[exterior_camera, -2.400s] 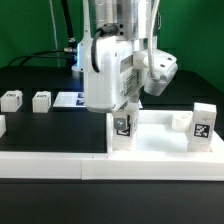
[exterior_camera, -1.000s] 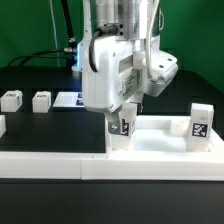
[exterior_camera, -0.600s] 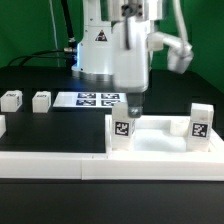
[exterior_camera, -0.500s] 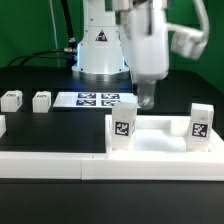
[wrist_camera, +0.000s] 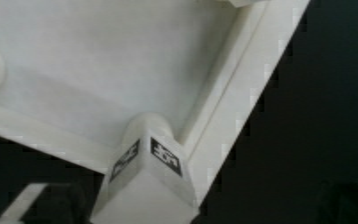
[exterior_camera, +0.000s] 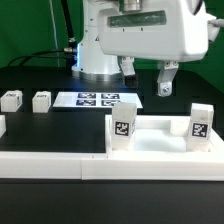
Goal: Assemble square table
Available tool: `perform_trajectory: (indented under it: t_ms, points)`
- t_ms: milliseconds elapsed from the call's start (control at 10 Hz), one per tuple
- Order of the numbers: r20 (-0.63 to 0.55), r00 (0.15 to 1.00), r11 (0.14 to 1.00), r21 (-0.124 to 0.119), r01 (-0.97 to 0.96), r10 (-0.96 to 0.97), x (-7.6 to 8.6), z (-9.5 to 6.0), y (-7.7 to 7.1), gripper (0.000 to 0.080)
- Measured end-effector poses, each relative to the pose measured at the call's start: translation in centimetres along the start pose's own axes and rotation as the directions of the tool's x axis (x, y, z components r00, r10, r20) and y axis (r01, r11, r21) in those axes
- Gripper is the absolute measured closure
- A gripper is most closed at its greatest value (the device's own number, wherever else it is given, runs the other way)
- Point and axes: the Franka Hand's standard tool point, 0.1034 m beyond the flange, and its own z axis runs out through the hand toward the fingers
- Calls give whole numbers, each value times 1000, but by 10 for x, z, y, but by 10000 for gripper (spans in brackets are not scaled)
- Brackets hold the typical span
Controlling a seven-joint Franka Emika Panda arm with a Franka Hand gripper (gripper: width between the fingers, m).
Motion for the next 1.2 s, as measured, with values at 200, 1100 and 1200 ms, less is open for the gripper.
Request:
perform_trajectory:
  t_ms: [200,1100,1200]
  points:
    - [-77,956,958,30,285,-282,4,-3,39,150]
    - [-77,605,610,-93,787,-792,6,32,94,150]
    - [-26,549,549,-93,831,-836,-8,41,96,150]
